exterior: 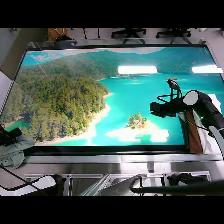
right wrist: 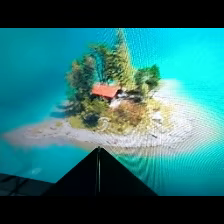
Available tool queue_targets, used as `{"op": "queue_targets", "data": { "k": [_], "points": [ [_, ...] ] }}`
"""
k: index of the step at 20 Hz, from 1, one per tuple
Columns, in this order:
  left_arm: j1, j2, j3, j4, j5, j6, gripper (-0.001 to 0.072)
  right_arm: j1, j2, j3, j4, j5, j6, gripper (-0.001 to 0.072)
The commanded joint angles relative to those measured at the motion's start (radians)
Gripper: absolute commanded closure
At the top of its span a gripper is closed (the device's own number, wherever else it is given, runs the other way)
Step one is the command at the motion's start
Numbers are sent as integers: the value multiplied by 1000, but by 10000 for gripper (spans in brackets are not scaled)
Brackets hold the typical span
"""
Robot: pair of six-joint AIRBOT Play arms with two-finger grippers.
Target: Fold the shirts.
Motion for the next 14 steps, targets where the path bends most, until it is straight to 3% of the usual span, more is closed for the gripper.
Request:
{"op": "queue_targets", "data": {
  "k": [1,7,10,14],
  "points": [
    [-67,23,134,-171,-77,102,696,1,-1,0,0,0,0,690],
    [-464,275,410,-509,-109,159,696,1,-1,0,0,-1,0,690],
    [-719,343,436,-515,-96,134,696,1,-1,0,0,0,-1,690],
    [-1014,284,435,-510,-64,85,696,1,-1,0,0,-1,-1,690]
  ]
}}
